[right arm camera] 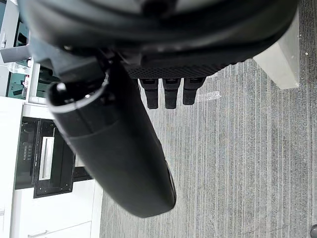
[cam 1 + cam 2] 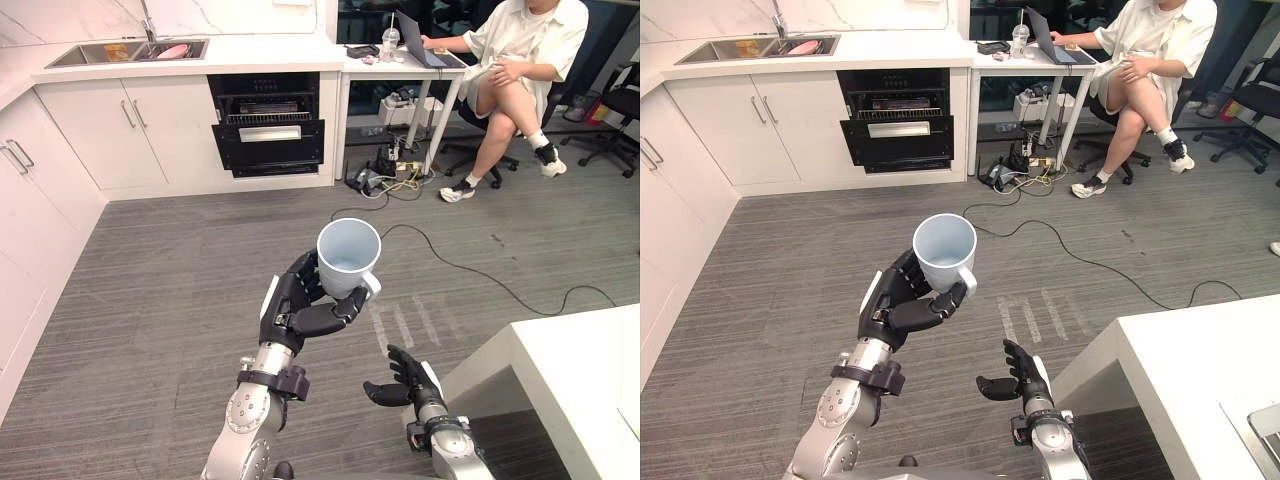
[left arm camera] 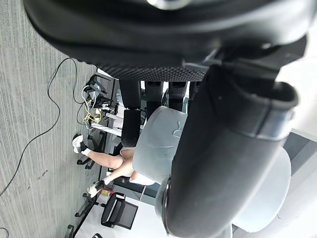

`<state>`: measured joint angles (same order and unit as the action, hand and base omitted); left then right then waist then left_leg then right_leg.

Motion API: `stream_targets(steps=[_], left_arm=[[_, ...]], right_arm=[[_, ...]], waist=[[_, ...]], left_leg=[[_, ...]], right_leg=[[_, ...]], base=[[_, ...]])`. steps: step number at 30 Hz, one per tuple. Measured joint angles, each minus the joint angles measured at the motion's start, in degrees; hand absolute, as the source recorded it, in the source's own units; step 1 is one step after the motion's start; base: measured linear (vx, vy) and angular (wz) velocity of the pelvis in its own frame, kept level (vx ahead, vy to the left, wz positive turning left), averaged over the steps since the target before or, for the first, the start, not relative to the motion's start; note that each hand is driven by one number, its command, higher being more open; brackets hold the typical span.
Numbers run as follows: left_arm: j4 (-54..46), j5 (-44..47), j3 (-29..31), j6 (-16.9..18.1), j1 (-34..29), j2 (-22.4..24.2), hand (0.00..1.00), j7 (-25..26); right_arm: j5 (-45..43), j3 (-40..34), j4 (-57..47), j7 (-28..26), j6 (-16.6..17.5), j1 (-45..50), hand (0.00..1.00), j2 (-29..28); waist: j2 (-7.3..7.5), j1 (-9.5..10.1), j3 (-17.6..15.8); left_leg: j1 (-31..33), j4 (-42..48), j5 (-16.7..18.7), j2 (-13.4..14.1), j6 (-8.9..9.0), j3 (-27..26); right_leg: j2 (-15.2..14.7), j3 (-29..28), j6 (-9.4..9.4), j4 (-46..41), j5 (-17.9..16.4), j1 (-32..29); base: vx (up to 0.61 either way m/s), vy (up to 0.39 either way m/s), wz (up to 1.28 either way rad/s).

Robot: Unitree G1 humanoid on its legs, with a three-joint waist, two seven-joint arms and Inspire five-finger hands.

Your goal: Walk over to the sink, pick up the cup, carry it to the dishwasher, place the cup inside the dishwasher, then close the dishwasher door

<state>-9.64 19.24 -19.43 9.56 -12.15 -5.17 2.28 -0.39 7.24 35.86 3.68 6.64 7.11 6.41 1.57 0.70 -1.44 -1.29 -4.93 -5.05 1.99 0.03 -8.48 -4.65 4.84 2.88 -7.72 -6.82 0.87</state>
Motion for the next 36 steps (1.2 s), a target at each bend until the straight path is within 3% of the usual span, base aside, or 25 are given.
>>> stream_targets(steps=[3, 11, 16, 18, 21, 25, 26, 29, 31, 32, 33, 34, 35, 36], left_arm=[[2.1, 0.03, 0.51, -0.01, 0.85, 0.19, 0.3, -0.05], [10.34, 0.12, 3.46, -1.77, 0.44, 1.15, 0.3, 0.44], [10.22, 0.4, 5.54, -1.76, -0.28, 1.09, 0.3, 0.62], [9.72, 0.43, 5.67, -1.72, -0.2, 1.49, 0.3, 1.19], [8.85, 0.57, 5.97, -1.72, -0.47, 1.73, 0.3, 1.49], [6.84, 1.05, 8.59, -1.65, -2.04, 3.82, 0.3, 1.64], [6.8, 1.09, 9.36, -1.6, -2.36, 4.34, 0.3, 1.77], [6.51, 1.17, 10.6, -1.58, -3.19, 4.03, 0.3, 2.53], [5.06, 1.62, 10.5, -1.58, -3.78, 4.11, 0.3, 2.63], [4.05, 1.61, 10.09, -1.56, -3.87, 4.0, 0.3, 2.62], [3.75, 1.61, 9.88, -1.56, -3.88, 3.99, 0.3, 2.62], [3.44, 1.58, 8.89, -1.46, -3.53, 4.53, 0.3, 2.59], [3.1, 1.57, 8.13, -1.46, -3.23, 4.44, 0.3, 2.53], [2.73, 1.51, 7.35, -1.47, -2.52, 3.94, 0.3, 2.39]], right_arm=[[-0.21, -1.79, 2.25, 0.24, 0.05, 0.55, 0.9, 0.03], [-2.97, -5.93, 5.92, 1.4, -1.3, 2.84, 0.9, -0.06], [-2.93, -6.03, 3.14, 1.5, -1.46, 1.88, 0.9, -1.41], [-2.89, -6.06, 1.69, 1.77, -1.26, 0.99, 0.9, -1.53], [-2.91, -6.92, 0.55, 2.17, -0.99, -0.26, 0.9, -1.73], [-2.92, -8.56, -4.77, 4.3, -0.95, -0.59, 0.9, -1.71], [-2.92, -8.93, -5.62, 4.96, -0.95, -1.48, 0.9, -1.7], [-2.94, -9.05, -9.57, 5.62, -0.6, -3.43, 0.9, -2.19], [-2.88, -9.09, -11.56, 5.68, 0.09, -4.17, 0.9, -2.91], [-2.79, -9.1, -12.67, 5.7, 0.34, -4.23, 0.9, -3.51], [-2.75, -9.1, -12.97, 5.72, 0.36, -4.22, 0.9, -3.56], [-2.68, -9.05, -13.64, 5.72, 0.41, -4.31, 0.9, -3.34], [-2.67, -9.04, -13.78, 5.72, 0.4, -4.23, 0.9, -3.6], [-2.66, -9.01, -13.78, 5.77, 0.34, -4.18, 0.9, -4.17]], waist=[[-0.22, -2.09, 0.11], [-1.7, -3.16, -0.37], [-1.86, -1.83, -0.58], [-2.06, -0.31, -1.19], [-2.2, 0.75, -3.35], [-3.1, 1.12, -4.94], [-3.15, 1.3, -5.05], [-2.98, 1.77, -5.16], [-2.17, 1.65, -5.66], [-1.31, 1.55, -5.92], [-1.12, 1.39, -5.96], [-0.91, 0.89, -6.17], [-0.81, 0.38, -6.28], [-0.21, -0.41, -6.73]], left_leg=[[0.79, 0.05, -0.13, 0.25, 0.07, 0.35], [2.76, -0.02, -0.6, -0.15, 0.25, 3.04], [3.59, -0.03, -1.7, -0.24, 0.67, 7.43], [5.6, 0.6, -2.55, -0.67, 0.84, 10.36], [7.83, 3.46, -0.52, -0.94, 0.46, 11.55], [13.56, 12.37, 2.79, 4.57, -0.89, -5.57], [13.89, 13.77, 2.8, 5.26, -0.85, -7.96], [14.61, 16.42, 5.07, 3.77, -0.96, -8.01], [14.99, 19.52, 7.79, 2.29, -1.46, -8.0], [15.03, 21.78, 9.91, 0.84, -2.04, -7.89], [15.06, 22.38, 10.56, 0.5, -2.25, -7.75], [15.56, 24.88, 12.66, -0.63, -2.71, -6.47], [15.35, 26.07, 13.51, -1.6, -3.04, -5.52], [13.83, 26.55, 14.64, -2.94, -3.88, -3.0]], right_leg=[[0.21, 0.61, -0.11, 2.54, 1.29, 0.08], [0.49, 3.55, -0.13, 4.74, 2.06, 0.89], [0.51, 8.07, -0.46, 5.1, 1.54, 2.43], [0.25, 11.16, -0.59, 3.23, 0.33, 1.88], [-0.27, 13.45, -0.49, 1.1, -0.92, 1.52], [-1.26, 19.54, -0.02, 0.42, -1.33, 1.76], [-1.51, 20.23, 0.5, -0.47, -1.97, 1.71], [-3.84, 20.43, 1.95, -2.23, -3.42, 1.66], [-7.01, 20.69, 3.0, -6.31, -6.57, 1.17], [-9.54, 21.16, 4.43, -9.85, -8.47, 1.19], [-10.15, 21.24, 4.8, -11.42, -8.85, 1.23], [-12.59, 19.76, 4.66, -19.5, -9.35, -1.23], [-13.82, 17.66, 3.5, -25.45, -8.64, -3.3], [-14.4, 10.71, 0.25, -36.12, -4.43, -7.65]], base=[[-0.01, -0.008, -0.02], [0.02, -0.011, 0.18], [-0.02, -0.033, 0.48], [-0.1, -0.024, 0.67], [-0.13, -0.01, 0.59], [-0.05, 0.013, 0.73], [0.06, 0.044, 0.4], [0.09, 0.094, 0.12], [0.12, 0.188, 0.21], [0.17, 0.203, 0.27], [0.18, 0.139, 0.42], [0.17, 0.123, 0.49], [0.3, 0.236, 0.81], [0.29, 0.203, 0.77]])
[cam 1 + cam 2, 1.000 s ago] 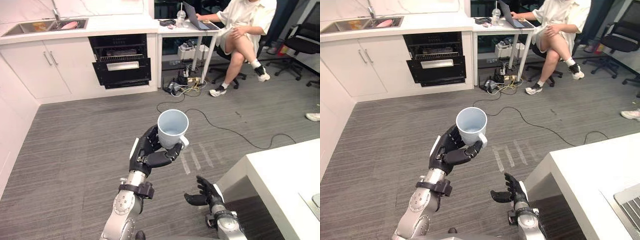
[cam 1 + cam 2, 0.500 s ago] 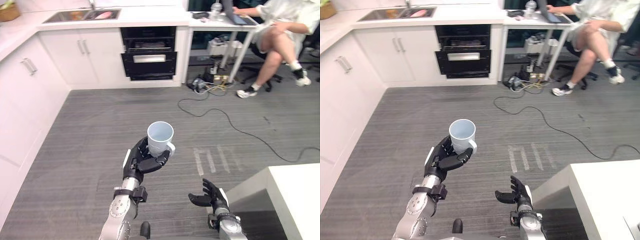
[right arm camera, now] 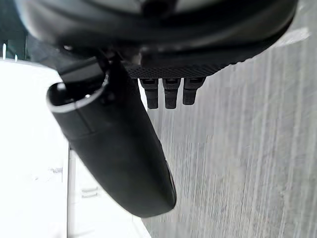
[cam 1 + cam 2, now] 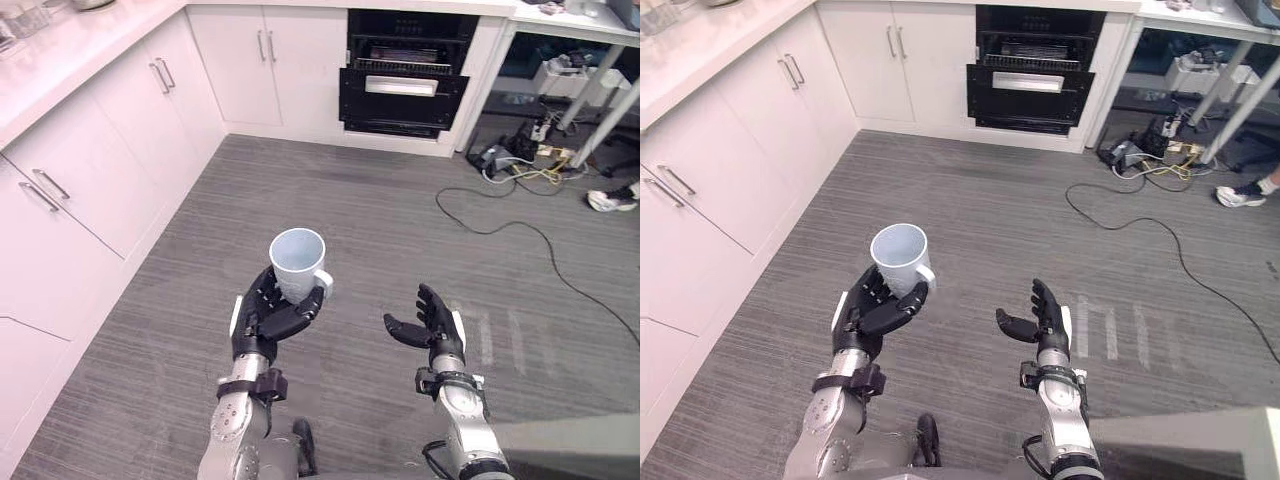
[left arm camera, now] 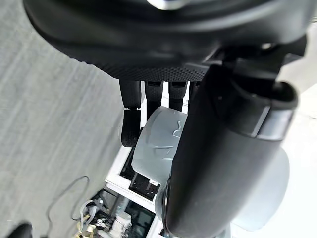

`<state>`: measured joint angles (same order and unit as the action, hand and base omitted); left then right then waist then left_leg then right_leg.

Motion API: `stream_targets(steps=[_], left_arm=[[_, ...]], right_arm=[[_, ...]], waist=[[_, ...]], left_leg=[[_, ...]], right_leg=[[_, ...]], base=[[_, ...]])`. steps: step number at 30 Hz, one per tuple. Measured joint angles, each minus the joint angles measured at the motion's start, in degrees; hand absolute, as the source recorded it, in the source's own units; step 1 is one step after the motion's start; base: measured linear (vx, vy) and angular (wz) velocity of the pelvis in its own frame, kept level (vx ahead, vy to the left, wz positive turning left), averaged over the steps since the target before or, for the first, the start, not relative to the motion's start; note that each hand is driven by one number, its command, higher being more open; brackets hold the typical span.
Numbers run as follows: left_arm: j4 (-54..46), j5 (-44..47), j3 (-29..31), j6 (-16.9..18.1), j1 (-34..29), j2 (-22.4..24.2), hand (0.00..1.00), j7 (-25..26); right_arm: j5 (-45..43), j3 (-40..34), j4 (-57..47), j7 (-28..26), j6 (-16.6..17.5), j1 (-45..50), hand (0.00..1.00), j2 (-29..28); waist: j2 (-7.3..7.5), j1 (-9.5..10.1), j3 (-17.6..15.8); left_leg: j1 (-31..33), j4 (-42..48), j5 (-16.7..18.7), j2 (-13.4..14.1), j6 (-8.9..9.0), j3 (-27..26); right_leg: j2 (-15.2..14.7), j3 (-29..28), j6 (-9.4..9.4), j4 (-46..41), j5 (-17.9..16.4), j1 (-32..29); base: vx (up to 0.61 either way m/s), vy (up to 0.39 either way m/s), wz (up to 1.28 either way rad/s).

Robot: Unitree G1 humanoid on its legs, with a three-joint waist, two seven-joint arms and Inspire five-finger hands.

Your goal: Walk over to the sink, pick up the cup, carry it to the dishwasher, place the cup inside the dishwasher, then close the dishwasher door

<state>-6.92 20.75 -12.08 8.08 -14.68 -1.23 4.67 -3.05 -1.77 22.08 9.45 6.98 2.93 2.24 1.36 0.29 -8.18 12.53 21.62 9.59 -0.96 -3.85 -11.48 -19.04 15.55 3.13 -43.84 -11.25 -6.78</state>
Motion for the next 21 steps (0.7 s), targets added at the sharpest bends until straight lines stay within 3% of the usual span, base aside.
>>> stream_targets(steps=[1, 2, 3, 4, 7, 9, 10, 11, 13, 15, 16, 17, 19, 21], left_arm=[[-0.01, -0.03, -0.37, 0.0, 0.18, -0.32, 0.3, 0.0], [0.03, -0.03, -0.54, 0.01, 0.33, -0.63, 0.3, 0.06], [0.02, -0.11, -0.5, 0.1, 0.47, -0.87, 0.3, 0.29], [0.02, -0.13, -0.49, 0.13, 0.47, -0.89, 0.3, 0.37], [0.09, -0.27, -1.59, 0.44, 1.03, -2.24, 0.3, 0.42], [0.33, -0.43, -2.64, 0.97, 2.09, -2.36, 0.3, 0.41], [0.98, -0.46, -3.26, 1.33, 3.02, -2.26, 0.3, 0.39], [2.37, -0.52, -3.53, 1.46, 3.12, -1.44, 0.3, 0.27], [3.57, -0.56, -3.44, 1.28, 2.48, -0.43, 0.3, 0.3], [3.26, -0.52, -3.23, 1.03, 1.16, 0.06, 0.3, 0.24], [2.06, -0.44, -3.11, 1.05, -0.37, 0.27, 0.3, 0.16], [0.68, -0.43, -3.11, 1.07, -1.52, 0.55, 0.3, 0.04], [-1.43, -0.41, -3.02, 1.1, -2.42, 0.84, 0.3, -0.44], [-2.37, -0.41, -2.95, 1.3, -2.55, 1.5, 0.3, -0.94]], right_arm=[[0.0, -0.01, -0.01, 0.02, 0.0, 0.12, 0.9, -0.36], [0.02, 0.13, -0.15, 0.02, 0.0, 0.28, 0.9, -0.6], [0.11, 1.36, -1.51, -0.08, 0.02, 0.7, 0.9, -0.75], [0.11, 1.85, -1.98, -0.11, 0.02, 0.7, 0.9, -0.8], [0.14, 3.85, -5.09, -0.07, 0.3, 1.14, 0.9, -1.03], [0.14, 3.81, -7.0, 0.09, 0.57, 1.76, 0.9, -0.9], [0.16, 3.83, -8.1, 0.31, 0.82, 2.29, 0.9, -0.75], [0.25, 3.96, -8.09, 0.35, 0.77, 2.33, 0.9, 0.02], [0.28, 4.94, -9.12, 0.45, 0.74, 2.89, 0.9, 0.05], [0.26, 6.58, -14.09, 0.75, 0.72, 6.2, 0.9, -0.15], [0.25, 7.81, -18.21, 0.96, 0.98, 8.11, 0.9, 0.06], [0.24, 8.58, -21.48, 1.15, 1.36, 8.85, 0.9, -0.22], [0.21, 9.23, -24.3, 1.48, 2.63, 8.64, 0.9, -0.3], [0.21, 9.11, -25.17, 1.71, 3.26, 8.1, 0.9, -0.17]], waist=[[0.19, -0.5, -0.08], [0.12, -1.16, -0.13], [-0.04, -1.17, -0.26], [-0.12, -1.1, -0.31], [-0.85, -1.41, -0.31], [-0.8, -1.72, -0.05], [-0.67, -2.29, 0.18], [-2.71, -2.65, 0.89], [-4.11, -2.69, 0.96], [-4.51, -2.33, 0.59], [-4.7, -1.39, 0.61], [-4.7, -0.46, 0.61], [-4.71, 0.87, 0.63], [-4.62, 2.07, 0.6]], left_leg=[[-0.71, -0.32, 0.4, -0.1, -0.5, 0.89], [-1.3, -0.42, 1.29, -0.16, -1.37, 1.95], [-3.91, -1.87, 2.36, -0.12, -1.75, 3.72], [-5.02, -2.77, 2.57, -0.16, -1.75, 4.05], [-10.76, -7.2, 2.89, -0.59, 0.15, 6.03], [-12.12, -7.7, 3.74, -1.09, 1.55, 7.82], [-12.77, -6.8, 5.57, -1.52, 2.86, 9.65], [-13.0, -4.96, 7.69, 0.3, 4.54, 10.69], [-12.49, 1.93, 8.03, 2.97, 5.29, 8.92], [-7.06, 21.82, 3.91, 6.43, 6.87, 6.26], [-3.31, 32.98, 2.69, 9.33, 6.84, 4.2], [0.02, 39.23, 3.65, 11.57, 6.16, 2.47], [4.79, 40.04, 5.54, 13.84, 5.98, 1.3], [8.61, 34.12, 6.98, 14.53, 6.1, 1.1]], right_leg=[[0.2, -2.57, 0.24, -3.5, 0.73, -1.57], [1.39, -4.81, 0.78, -5.81, -0.88, -2.94], [5.68, -8.24, 0.29, -5.66, -4.87, -6.49], [6.82, -8.45, -0.12, -4.47, -5.46, -7.6], [12.12, -8.28, -0.87, 6.36, -5.91, -12.49], [13.82, -8.65, -0.95, 13.87, -3.98, -14.14], [14.63, -9.5, -2.69, 17.55, 3.01, -14.32], [15.76, -7.79, -3.45, 17.21, 3.83, -13.01], [17.75, -6.66, -3.62, 17.64, 3.63, -9.62], [19.5, -6.32, -4.86, 20.48, 2.82, -2.91], [20.39, -7.58, -5.46, 22.62, 2.42, 1.28], [20.74, -8.85, -5.66, 25.16, 2.27, 4.9], [20.43, -11.03, -5.22, 28.69, 1.8, 8.85], [19.3, -12.28, -3.3, 30.95, -0.08, 11.68]], base=[[0.31, 0.153, 0.74], [0.32, 0.064, 0.67], [0.33, 0.055, 0.53], [0.33, 0.059, 0.38], [0.4, 0.01, 0.35], [0.42, -0.047, 0.62], [0.55, -0.075, 0.73], [0.57, -0.074, 0.61], [0.55, -0.08, 0.18], [0.52, -0.088, -0.03], [0.56, -0.041, -0.43], [0.54, -0.015, -0.53], [0.4, 0.061, -0.53], [0.35, 0.177, -0.42]])
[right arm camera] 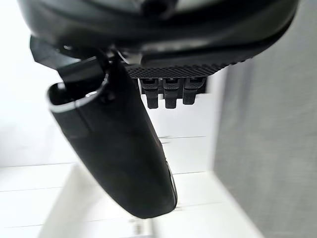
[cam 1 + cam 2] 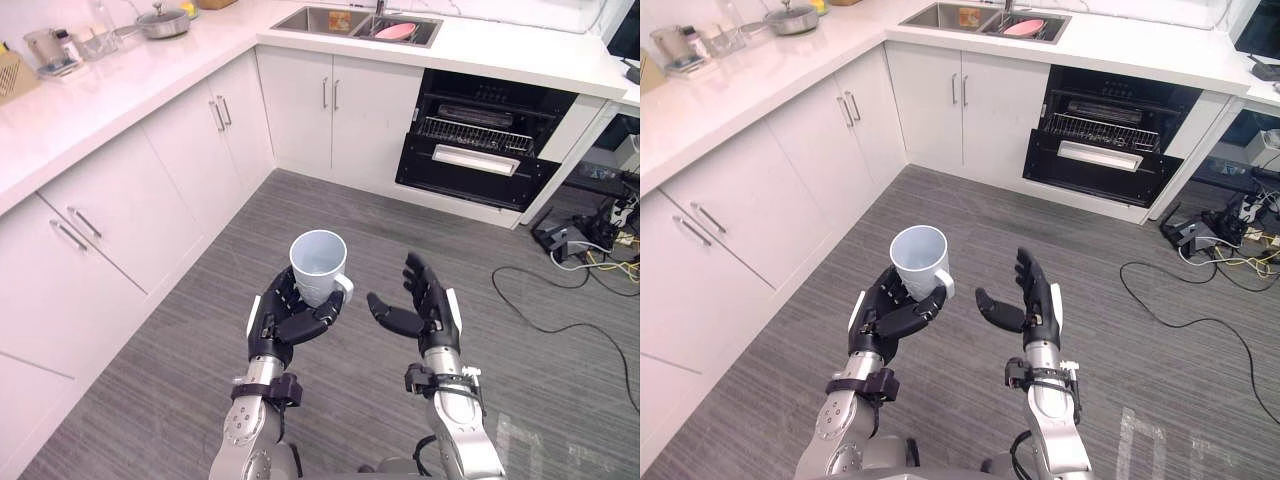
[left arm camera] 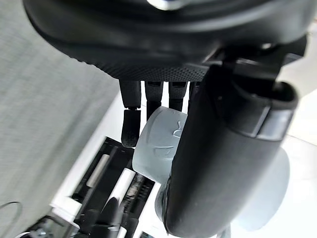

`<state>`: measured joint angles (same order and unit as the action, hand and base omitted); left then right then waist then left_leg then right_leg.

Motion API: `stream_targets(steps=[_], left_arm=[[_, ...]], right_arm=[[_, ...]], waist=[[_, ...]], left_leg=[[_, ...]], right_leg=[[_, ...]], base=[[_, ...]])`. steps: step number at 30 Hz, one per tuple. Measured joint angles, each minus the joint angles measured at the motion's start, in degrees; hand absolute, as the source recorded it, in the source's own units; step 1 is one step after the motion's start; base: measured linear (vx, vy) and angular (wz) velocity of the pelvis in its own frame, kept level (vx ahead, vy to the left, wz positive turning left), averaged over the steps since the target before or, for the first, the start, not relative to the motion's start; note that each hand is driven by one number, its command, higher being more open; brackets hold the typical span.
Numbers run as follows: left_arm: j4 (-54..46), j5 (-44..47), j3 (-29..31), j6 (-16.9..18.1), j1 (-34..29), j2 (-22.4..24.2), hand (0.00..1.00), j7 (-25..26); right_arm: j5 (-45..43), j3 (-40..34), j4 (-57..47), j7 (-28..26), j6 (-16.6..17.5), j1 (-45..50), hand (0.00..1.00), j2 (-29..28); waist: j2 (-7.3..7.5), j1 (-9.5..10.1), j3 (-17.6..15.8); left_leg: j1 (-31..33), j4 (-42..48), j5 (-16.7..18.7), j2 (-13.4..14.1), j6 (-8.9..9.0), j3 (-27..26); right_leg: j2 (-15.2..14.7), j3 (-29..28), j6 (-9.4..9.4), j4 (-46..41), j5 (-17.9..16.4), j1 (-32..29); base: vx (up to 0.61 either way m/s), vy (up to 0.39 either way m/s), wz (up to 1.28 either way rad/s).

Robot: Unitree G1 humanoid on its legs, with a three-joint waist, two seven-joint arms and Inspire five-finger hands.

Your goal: Walk over to the sink, pick up the cup, carry it to the dishwasher, place the cup inside the dishwasher, then close the dishwasher door

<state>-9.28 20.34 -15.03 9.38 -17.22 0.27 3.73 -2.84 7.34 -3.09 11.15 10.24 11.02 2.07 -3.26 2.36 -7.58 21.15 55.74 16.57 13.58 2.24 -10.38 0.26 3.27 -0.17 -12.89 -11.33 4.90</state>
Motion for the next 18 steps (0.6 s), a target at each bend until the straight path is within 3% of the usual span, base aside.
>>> stream_targets(steps=[3, 4, 5, 6, 8, 9, 10, 11, 12, 13, 14, 17, 18], left_arm=[[0.19, -0.04, -0.02, -0.03, -0.04, 0.29, 0.3, -0.08], [0.25, -0.05, 0.28, 0.05, 0.06, 0.55, 0.3, -0.08], [0.55, -0.05, 0.55, 0.05, 0.1, 0.44, 0.3, -0.08], [0.97, -0.06, 1.76, -0.03, 0.61, -0.04, 0.3, 0.32], [0.97, -0.08, 2.42, -0.04, 1.0, -0.3, 0.3, 0.45], [1.0, -0.14, 2.38, -0.12, 0.87, -0.96, 0.3, 0.92], [1.01, -0.17, 2.28, -0.15, 0.85, -1.41, 0.3, 0.98], [1.0, -0.38, 2.16, -0.18, 0.95, -2.61, 0.3, 0.98], [1.05, -0.62, 2.17, -0.24, 0.96, -3.15, 0.3, 1.02], [1.17, -1.27, 2.15, -0.33, 0.68, -3.58, 0.3, 1.24], [1.08, -1.31, 2.14, -0.31, 0.5, -3.57, 0.3, 1.27], [-0.18, -1.3, 1.39, 0.24, 1.08, -3.58, 0.3, 1.25], [-0.18, -1.3, 1.01, 0.41, 1.23, -3.58, 0.3, 1.25]], right_arm=[[-0.03, -1.25, 3.88, 0.11, 0.04, -1.54, 0.9, 0.21], [-0.04, -1.87, 7.04, 0.08, 0.03, -2.58, 0.9, 0.57], [-0.04, -1.92, 9.46, 0.09, -0.05, -3.41, 0.9, 0.51], [-0.13, -1.92, 13.21, 0.03, -1.08, -4.05, 0.9, 0.01], [-0.1, -1.88, 15.27, -0.16, -1.5, -4.04, 0.9, -0.02], [0.01, -1.84, 16.21, -0.68, -1.81, -3.95, 0.9, -0.26], [0.04, -1.85, 16.48, -0.94, -1.95, -3.95, 0.9, -0.36], [0.23, -1.89, 17.16, -1.33, -2.11, -4.09, 0.9, -0.82], [0.25, -1.89, 17.53, -1.45, -2.14, -4.1, 0.9, -1.14], [0.26, -1.83, 17.9, -1.72, -2.26, -3.99, 0.9, -1.31], [0.28, -1.72, 17.79, -1.97, -2.25, -3.81, 0.9, -1.41], [0.78, -1.61, 15.55, -2.18, -2.19, -3.72, 0.9, -2.1], [0.78, -1.6, 15.14, -2.22, -2.09, -3.72, 0.9, -2.17]], waist=[[-0.02, 0.14, 0.07], [-0.71, 0.64, 0.56], [-0.14, 0.91, 0.45], [2.09, -0.1, 1.05], [2.47, 0.3, 1.01], [2.63, 0.82, 1.02], [2.64, 0.71, 0.99], [3.15, -0.25, 0.71], [3.51, -0.82, 0.65], [3.6, -1.48, 0.61], [3.45, -1.7, 0.57], [3.54, -1.89, 0.62], [3.49, -2.0, 0.66]], left_leg=[[1.89, -20.79, -2.19, -3.49, 0.75, 2.08], [0.45, -28.66, -10.52, -4.96, 1.3, 3.12], [-0.52, -29.17, -12.92, -6.03, -0.9, 2.51], [0.27, -27.5, -10.48, -8.57, -2.01, 1.53], [1.34, -23.38, -6.51, -9.16, -3.77, 0.3], [0.03, -22.93, -4.31, -9.68, -4.27, -0.92], [-0.98, -23.37, -3.68, -10.03, -4.54, -1.27], [-4.04, -25.53, -3.06, -11.38, -5.24, -1.48], [-5.86, -26.87, -2.89, -12.0, -5.55, -1.4], [-10.1, -29.66, -2.61, -12.55, -5.94, -1.35], [-14.63, -33.02, -2.58, -12.52, -5.96, -1.38], [-21.88, -37.86, -1.16, -10.88, -4.34, -1.23], [-22.64, -38.04, -0.53, -10.36, -3.89, -1.12]], right_leg=[[-3.47, -1.32, 3.11, 0.91, -4.29, 3.6], [-4.27, -3.18, 4.58, 1.02, -6.97, 4.6], [-5.31, -4.39, 4.91, 1.31, -7.54, 5.18], [-7.88, -6.38, 4.78, 1.76, -7.26, 5.24], [-9.1, -7.63, 5.85, -0.88, -6.69, 4.27], [-9.86, -8.42, 6.85, -7.18, -6.28, 1.74], [-10.24, -8.49, 8.78, -12.38, -5.63, -0.32], [-11.05, -9.23, 15.03, -24.67, -2.58, -5.23], [-11.13, -9.48, 15.45, -30.46, -2.51, -7.42], [-10.88, -8.65, 12.9, -39.34, -3.69, -11.22], [-10.2, -6.78, 9.79, -43.03, -5.2, -14.37], [-7.62, -1.92, 5.03, -39.87, -7.89, -22.73], [-7.08, -1.12, 4.92, -37.6, -7.93, -24.19]], base=[[0.4, 0.314, -0.24], [0.31, 0.299, -0.42], [0.39, 0.371, -0.26], [0.42, 0.352, 0.0], [0.5, 0.392, -0.1], [0.41, 0.307, -0.35], [0.41, 0.267, -0.22], [0.34, 0.177, 0.06], [0.42, 0.159, 0.17], [0.42, 0.101, 0.11], [0.42, 0.082, 0.03], [0.4, -0.026, -0.05], [0.44, -0.135, 0.01]])
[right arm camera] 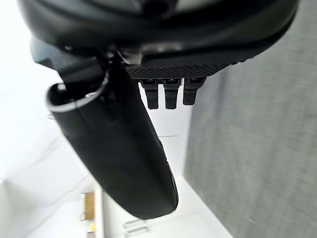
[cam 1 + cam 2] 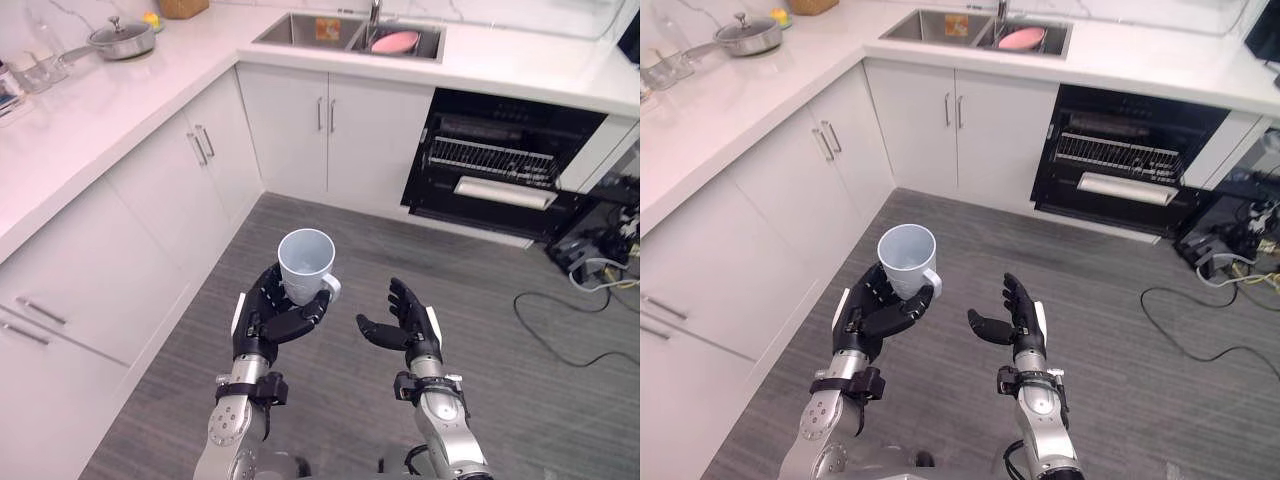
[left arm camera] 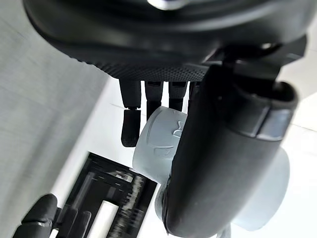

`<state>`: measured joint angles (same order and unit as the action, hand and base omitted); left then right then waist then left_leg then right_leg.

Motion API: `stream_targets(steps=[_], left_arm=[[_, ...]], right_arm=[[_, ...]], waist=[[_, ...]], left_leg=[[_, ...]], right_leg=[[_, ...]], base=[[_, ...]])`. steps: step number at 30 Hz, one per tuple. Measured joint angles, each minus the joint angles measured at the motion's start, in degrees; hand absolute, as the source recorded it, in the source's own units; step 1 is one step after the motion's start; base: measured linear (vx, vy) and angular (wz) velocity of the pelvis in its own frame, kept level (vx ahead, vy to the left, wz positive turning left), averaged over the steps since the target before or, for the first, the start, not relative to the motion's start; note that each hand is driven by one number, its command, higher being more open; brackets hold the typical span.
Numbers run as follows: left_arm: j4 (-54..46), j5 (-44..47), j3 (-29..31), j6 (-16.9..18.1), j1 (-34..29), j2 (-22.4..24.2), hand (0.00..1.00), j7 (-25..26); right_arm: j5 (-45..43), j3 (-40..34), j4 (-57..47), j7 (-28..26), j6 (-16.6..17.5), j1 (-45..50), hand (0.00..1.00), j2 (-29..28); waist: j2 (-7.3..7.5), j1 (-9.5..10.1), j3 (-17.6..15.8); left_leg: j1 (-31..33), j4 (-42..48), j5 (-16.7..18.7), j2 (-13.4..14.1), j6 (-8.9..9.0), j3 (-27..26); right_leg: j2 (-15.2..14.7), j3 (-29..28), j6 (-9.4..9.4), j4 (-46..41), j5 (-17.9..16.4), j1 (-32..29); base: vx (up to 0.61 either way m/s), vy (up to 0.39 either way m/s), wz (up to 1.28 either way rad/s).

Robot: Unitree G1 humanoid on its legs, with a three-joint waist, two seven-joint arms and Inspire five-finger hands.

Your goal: Walk over to the sink, pick up the cup, carry it to the dishwasher, place the cup inside the dishwasher, then close the dishwasher door

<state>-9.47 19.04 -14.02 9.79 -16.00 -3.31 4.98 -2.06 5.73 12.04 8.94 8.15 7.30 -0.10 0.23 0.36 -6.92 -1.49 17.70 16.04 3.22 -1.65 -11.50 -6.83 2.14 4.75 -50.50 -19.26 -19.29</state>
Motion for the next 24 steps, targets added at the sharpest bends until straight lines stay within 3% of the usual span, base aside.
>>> stream_targets(steps=[1, 3, 4, 5, 6, 8, 9, 10, 12, 13, 15, 16, 18, 19, 20, 21, 22, 24], left_arm=[[0.11, 0.0, -0.79, 0.08, 0.28, -0.07, 0.3, -0.02], [1.1, -0.01, -2.12, 0.33, 0.95, -0.52, 0.3, -0.03], [3.13, -0.04, -2.8, 0.45, 1.83, -0.62, 0.3, -0.16], [4.92, -0.11, -3.76, 0.15, 2.17, 0.51, 0.3, -0.15], [5.29, -0.28, -3.95, 0.14, 2.13, 0.74, 0.3, -0.17], [5.82, -1.01, -3.81, -0.8, 2.29, 1.98, 0.3, -0.17], [5.82, -0.99, -3.83, -1.19, 1.84, 2.81, 0.3, -0.38], [5.51, -0.99, -3.81, -1.18, 1.49, 3.11, 0.3, -0.55], [3.34, -0.98, -3.49, -1.04, 0.01, 3.99, 0.3, -1.03], [2.62, -0.98, -3.28, -1.02, -0.44, 4.32, 0.3, -1.28], [1.09, -0.98, -2.99, -0.9, -1.37, 4.88, 0.3, -1.67], [0.96, -0.99, -2.8, -0.88, -1.56, 4.88, 0.3, -1.81], [0.98, -0.99, -2.08, -0.89, -1.74, 4.79, 0.3, -1.84], [1.12, -1.0, -1.46, -0.88, -1.75, 4.54, 0.3, -1.8], [1.35, -1.0, -1.01, -0.9, -2.24, 3.95, 0.3, -1.49], [1.43, -1.0, -0.46, -0.95, -2.17, 3.53, 0.3, -1.26], [1.31, -0.99, 0.28, -0.94, -1.61, 3.59, 0.3, -0.9], [1.33, -1.0, 1.36, -0.97, -1.69, 2.7, 0.3, 0.04]], right_arm=[[-0.01, 0.01, -0.17, -0.04, 0.17, -0.08, 0.9, -0.04], [-0.02, 0.01, 0.0, 0.02, 0.16, -0.01, 0.9, 0.12], [-0.02, 0.05, 0.41, 0.14, 0.17, 0.12, 0.9, 0.5], [-0.03, -0.34, 0.89, 0.25, -0.01, 0.05, 0.9, 1.75], [-0.04, -0.42, 0.86, 0.29, -0.01, 0.06, 0.9, 2.13], [-0.09, -0.89, 0.66, 0.32, -0.26, 0.78, 0.9, 2.61], [-0.36, -0.74, -1.57, 0.41, -0.47, 4.05, 0.9, 2.58], [-0.59, -0.54, -3.04, 0.51, -0.47, 5.38, 0.9, 2.53], [-0.83, 0.09, -8.41, 1.03, -0.26, 8.01, 0.9, 2.12], [-0.85, 0.16, -9.45, 1.06, 0.0, 8.07, 0.9, 2.13], [-1.08, 0.08, -11.37, 1.45, 0.42, 7.36, 0.9, 2.15], [-1.11, 0.02, -11.22, 1.54, 0.43, 6.96, 0.9, 2.12], [-1.21, -0.66, -10.25, 1.99, 0.59, 5.52, 0.9, 2.18], [-1.21, -1.33, -8.18, 2.32, 0.93, 3.87, 0.9, 2.23], [-1.29, -1.95, -5.01, 2.65, 0.92, 2.33, 0.9, 2.28], [-1.39, -2.1, -3.77, 2.83, 0.74, 1.7, 0.9, 1.83], [-2.2, -2.7, -3.47, 3.17, 0.61, 1.48, 0.9, 1.5], [-3.25, -2.81, -3.67, 3.08, -0.01, 1.68, 0.9, 0.3]], waist=[[-0.16, -0.25, 0.05], [1.43, -0.84, 1.02], [1.11, -1.99, 1.27], [-1.23, -1.93, 1.67], [-2.04, -1.94, 1.84], [-3.19, -2.28, 1.23], [-3.4, -1.86, 0.88], [-3.39, -1.41, 0.82], [-3.43, -0.13, 0.76], [-3.36, 0.19, 0.72], [-4.01, 1.37, 1.15], [-3.93, 1.73, 1.14], [-3.68, 2.31, 1.25], [-3.3, 2.64, 1.14], [-2.34, 3.56, 1.73], [-1.6, 3.34, 2.13], [-0.91, 2.44, 1.94], [0.71, 2.99, 1.84]], left_leg=[[-1.32, -0.27, 1.3, 0.73, 1.04, 0.3], [-3.1, -1.39, 2.65, 0.66, 3.32, 1.25], [-4.36, -1.09, 4.04, 1.08, 4.86, 3.3], [-5.12, -1.38, 4.27, 3.3, 5.4, 3.82], [-4.97, -0.87, 4.21, 4.07, 5.52, 4.08], [-2.68, 7.14, 2.85, 6.39, 7.6, 5.1], [3.09, 24.33, -2.65, 8.87, 8.36, 6.44], [4.75, 29.81, -2.97, 9.78, 8.73, 6.36], [10.68, 40.54, -1.8, 11.87, 7.3, 4.37], [12.53, 41.05, -0.97, 12.53, 6.8, 3.51], [17.85, 34.51, 1.34, 12.78, 3.57, 1.86], [18.56, 31.06, 1.65, 12.12, 3.4, 1.87], [20.4, 17.6, 0.83, 8.3, 3.97, 3.95], [20.9, 10.11, -4.43, 5.33, 4.62, 6.2], [18.71, 5.92, -11.38, 2.31, 3.72, 6.32], [18.19, 5.83, -11.3, 1.4, 3.29, 5.39], [19.52, 8.57, -10.0, 0.58, 1.17, 4.99], [20.02, 12.89, -8.52, 0.54, -0.7, 2.84]], right_leg=[[0.77, 1.5, -0.52, 6.49, 0.56, -2.26], [1.49, 1.86, -2.27, 19.8, 5.15, -3.46], [2.1, 2.48, -3.94, 21.4, 12.97, -2.26], [3.86, 3.76, -4.96, 20.86, 11.58, -1.43], [4.38, 4.3, -5.29, 20.86, 10.82, -1.29], [5.75, 5.91, -6.62, 22.32, 9.45, 1.74], [6.74, 6.84, -7.6, 26.12, 8.83, 8.28], [6.95, 6.81, -7.85, 27.62, 8.57, 10.82], [7.21, 6.32, -7.5, 31.69, 6.96, 17.2], [7.31, 6.08, -7.44, 32.2, 6.44, 18.15], [6.99, 5.16, -7.13, 33.81, 4.38, 21.37], [6.65, 4.75, -6.78, 34.08, 4.04, 22.02], [4.82, 3.8, -5.01, 34.84, 2.82, 23.39], [3.18, 2.43, -3.53, 34.8, 1.72, 23.97], [1.3, -0.44, -2.3, 35.11, 1.21, 24.42], [0.2, -1.79, -1.67, 35.67, 1.31, 24.86], [-0.78, -4.83, -1.11, 37.42, 2.86, 25.23], [-1.47, -7.92, -0.12, 37.89, 4.72, 26.14]], base=[[0.38, -0.136, 0.11], [0.46, -0.174, 0.36], [0.63, -0.211, 0.45], [0.55, -0.166, 0.35], [0.52, -0.157, 0.09], [0.48, -0.17, 0.22], [0.45, -0.154, 0.22], [0.51, -0.136, 0.15], [0.34, -0.031, -0.07], [0.27, 0.035, -0.07], [0.25, 0.107, -0.12], [0.27, 0.174, -0.2], [0.3, 0.245, -0.24], [0.33, 0.306, -0.61], [0.36, 0.339, -0.58], [0.45, 0.349, -0.33], [0.5, 0.413, -0.13], [0.42, 0.321, -0.37]])
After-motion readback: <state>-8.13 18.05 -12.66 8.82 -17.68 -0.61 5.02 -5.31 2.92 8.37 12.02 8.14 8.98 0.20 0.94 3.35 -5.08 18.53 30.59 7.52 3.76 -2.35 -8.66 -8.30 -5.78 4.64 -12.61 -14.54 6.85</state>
